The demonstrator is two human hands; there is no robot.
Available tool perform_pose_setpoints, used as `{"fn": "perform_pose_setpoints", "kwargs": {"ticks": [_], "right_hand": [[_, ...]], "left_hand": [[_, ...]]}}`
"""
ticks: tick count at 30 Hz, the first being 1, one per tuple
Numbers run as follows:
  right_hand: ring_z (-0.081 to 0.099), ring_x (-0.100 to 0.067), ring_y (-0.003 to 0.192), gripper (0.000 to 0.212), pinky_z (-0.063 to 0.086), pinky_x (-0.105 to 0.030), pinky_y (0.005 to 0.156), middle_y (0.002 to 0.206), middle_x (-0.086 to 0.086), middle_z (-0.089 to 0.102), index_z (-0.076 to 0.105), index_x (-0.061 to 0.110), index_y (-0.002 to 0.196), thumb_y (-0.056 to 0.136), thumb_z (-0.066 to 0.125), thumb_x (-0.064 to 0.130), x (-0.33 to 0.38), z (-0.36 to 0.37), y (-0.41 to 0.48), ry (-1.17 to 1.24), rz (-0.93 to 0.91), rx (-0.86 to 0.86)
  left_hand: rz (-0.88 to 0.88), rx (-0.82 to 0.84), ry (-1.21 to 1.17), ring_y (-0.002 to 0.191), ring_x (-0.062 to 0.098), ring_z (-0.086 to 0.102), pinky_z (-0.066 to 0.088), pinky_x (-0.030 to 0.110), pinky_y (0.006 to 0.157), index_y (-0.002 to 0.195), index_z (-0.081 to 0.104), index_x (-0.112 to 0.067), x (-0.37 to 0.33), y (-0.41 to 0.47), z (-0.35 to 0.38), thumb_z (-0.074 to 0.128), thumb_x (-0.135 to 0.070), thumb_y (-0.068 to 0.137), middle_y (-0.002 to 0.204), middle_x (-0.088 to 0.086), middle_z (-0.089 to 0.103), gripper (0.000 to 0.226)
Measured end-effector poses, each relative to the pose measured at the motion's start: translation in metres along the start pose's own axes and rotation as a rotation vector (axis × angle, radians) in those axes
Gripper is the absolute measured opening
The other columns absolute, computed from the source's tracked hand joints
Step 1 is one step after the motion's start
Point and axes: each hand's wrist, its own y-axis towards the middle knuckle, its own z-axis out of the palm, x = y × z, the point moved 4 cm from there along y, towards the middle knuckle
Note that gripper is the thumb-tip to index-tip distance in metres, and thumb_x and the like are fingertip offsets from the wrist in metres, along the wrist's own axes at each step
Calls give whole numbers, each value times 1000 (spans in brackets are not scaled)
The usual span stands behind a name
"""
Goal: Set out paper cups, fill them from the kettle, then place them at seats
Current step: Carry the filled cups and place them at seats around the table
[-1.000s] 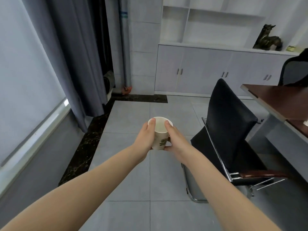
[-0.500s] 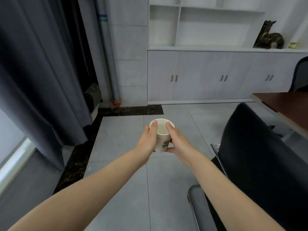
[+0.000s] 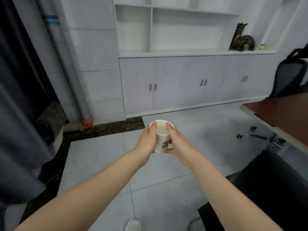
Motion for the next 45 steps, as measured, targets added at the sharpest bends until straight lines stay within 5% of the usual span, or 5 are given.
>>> {"fn": "perform_pose_setpoints", "kwargs": {"ticks": [10,17,33,45], "right_hand": [[58,-7,107,35,51,-47,95,120,4,60,48,27,129,101,36,44,56,-57,190,84,-31,-217],[59,-9,106,36,55,-38,85,121,1,61,50,26,129,101,35,44,87,-125,274,103,-38,-367],[59,-6,101,22,54,-31,78,108,11,61,52,39,107,102,31,45,144,-386,457,108,-94,-591],[60,-20,110,24,55,-40,88,114,1,62,54,40,103,101,30,47,169,-569,565,91,-38,-753]], "left_hand": [[-27,218,101,103,19,58,52,49,91,125,47,-24,-53,226,57,31,-44,101,113,0,57,36],[-32,387,142,107,21,58,53,50,90,125,47,-26,-75,332,131,30,-47,100,116,0,57,36],[18,654,214,108,20,55,51,50,92,134,45,-25,-119,549,406,30,-48,100,120,1,55,44],[-50,818,224,105,21,57,56,46,82,132,46,-24,-130,675,597,31,-46,100,118,3,54,42]]}}
